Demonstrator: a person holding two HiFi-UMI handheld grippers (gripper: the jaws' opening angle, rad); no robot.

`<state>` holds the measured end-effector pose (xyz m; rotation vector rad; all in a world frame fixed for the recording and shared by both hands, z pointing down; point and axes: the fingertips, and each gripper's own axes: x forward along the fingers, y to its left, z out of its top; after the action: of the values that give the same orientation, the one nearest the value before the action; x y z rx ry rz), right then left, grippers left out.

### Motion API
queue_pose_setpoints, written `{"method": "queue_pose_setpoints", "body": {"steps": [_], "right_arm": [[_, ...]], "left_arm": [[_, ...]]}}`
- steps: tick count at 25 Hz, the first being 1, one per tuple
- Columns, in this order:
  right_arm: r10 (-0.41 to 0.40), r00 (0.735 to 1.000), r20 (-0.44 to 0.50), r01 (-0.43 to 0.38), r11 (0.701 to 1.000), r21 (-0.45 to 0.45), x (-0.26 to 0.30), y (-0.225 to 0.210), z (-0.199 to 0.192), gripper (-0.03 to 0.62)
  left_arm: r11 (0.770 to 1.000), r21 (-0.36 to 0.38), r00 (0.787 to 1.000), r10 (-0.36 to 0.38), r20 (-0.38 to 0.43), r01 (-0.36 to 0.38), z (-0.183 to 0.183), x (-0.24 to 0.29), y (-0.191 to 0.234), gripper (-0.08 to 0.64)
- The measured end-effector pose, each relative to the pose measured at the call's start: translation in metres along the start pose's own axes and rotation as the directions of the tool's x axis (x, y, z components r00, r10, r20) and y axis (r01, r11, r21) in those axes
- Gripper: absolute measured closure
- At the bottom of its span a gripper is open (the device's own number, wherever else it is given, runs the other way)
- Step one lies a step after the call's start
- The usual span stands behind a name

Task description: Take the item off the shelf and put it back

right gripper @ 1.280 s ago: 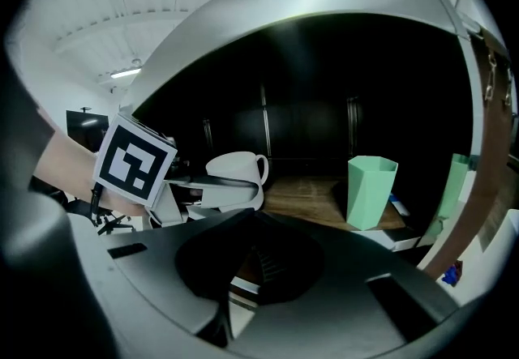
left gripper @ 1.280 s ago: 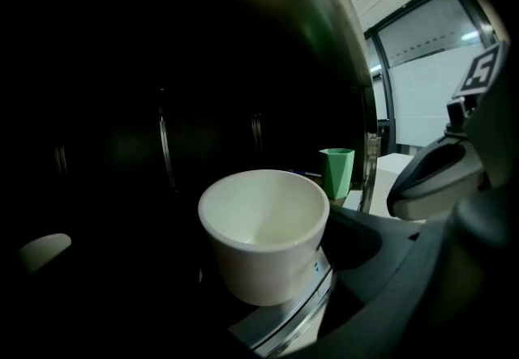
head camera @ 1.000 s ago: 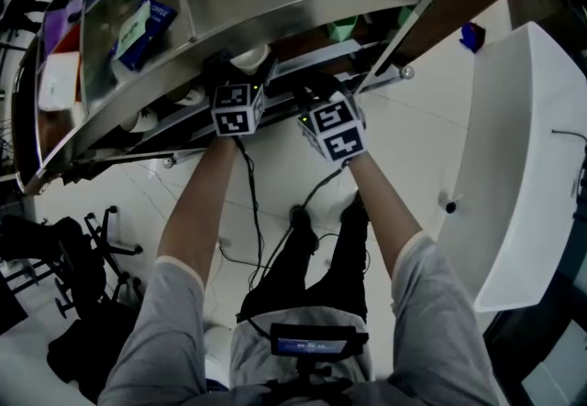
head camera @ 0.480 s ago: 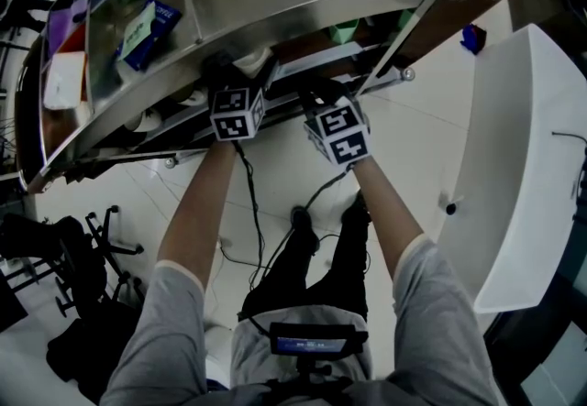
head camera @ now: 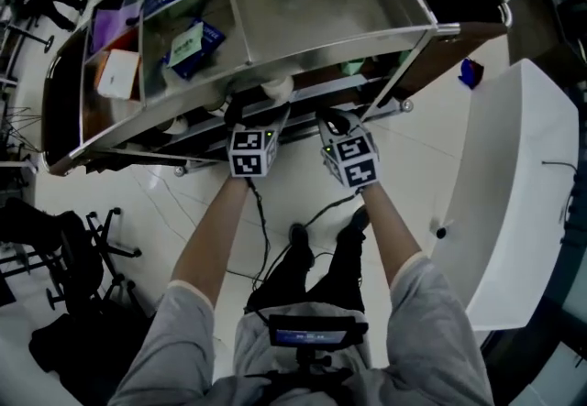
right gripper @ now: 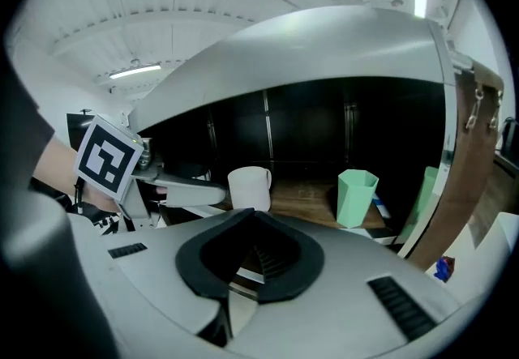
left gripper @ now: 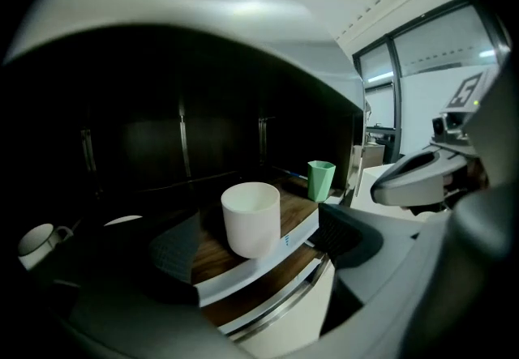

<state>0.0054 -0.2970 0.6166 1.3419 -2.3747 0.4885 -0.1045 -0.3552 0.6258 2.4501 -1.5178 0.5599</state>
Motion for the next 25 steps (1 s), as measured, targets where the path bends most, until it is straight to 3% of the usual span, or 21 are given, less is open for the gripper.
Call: {"method": "queue_pose_setpoints", "body": {"steps": [8, 12, 25], "right_arm": [[-0.001, 1.0, -0.012, 0.001, 1.0, -0.031, -0.05, 0.012, 0.022, 0.584], [-0.008, 1.0, -0.02, 0.007, 0.999, -0.051, -0.074, 0.014, 0.024, 0.584], [-0.024, 1.0, 0.007, 0.025, 0.996, -0.083, -0.132, 0.031, 0.03, 0.584]], "left_arm": [[0.998, -0.053, 0.999, -0.044, -0.02, 0.042, 0.017, -0.075, -0.016, 0.126], [0.997, -0.055, 0.999, -0.046, 0.01, 0.047, 0.033, -0.108, -0.023, 0.239], [0.989, -0.112, 0.994, 0.103, 0.028, -0.099, 0.03, -0.205, -0.003, 0.539]]}}
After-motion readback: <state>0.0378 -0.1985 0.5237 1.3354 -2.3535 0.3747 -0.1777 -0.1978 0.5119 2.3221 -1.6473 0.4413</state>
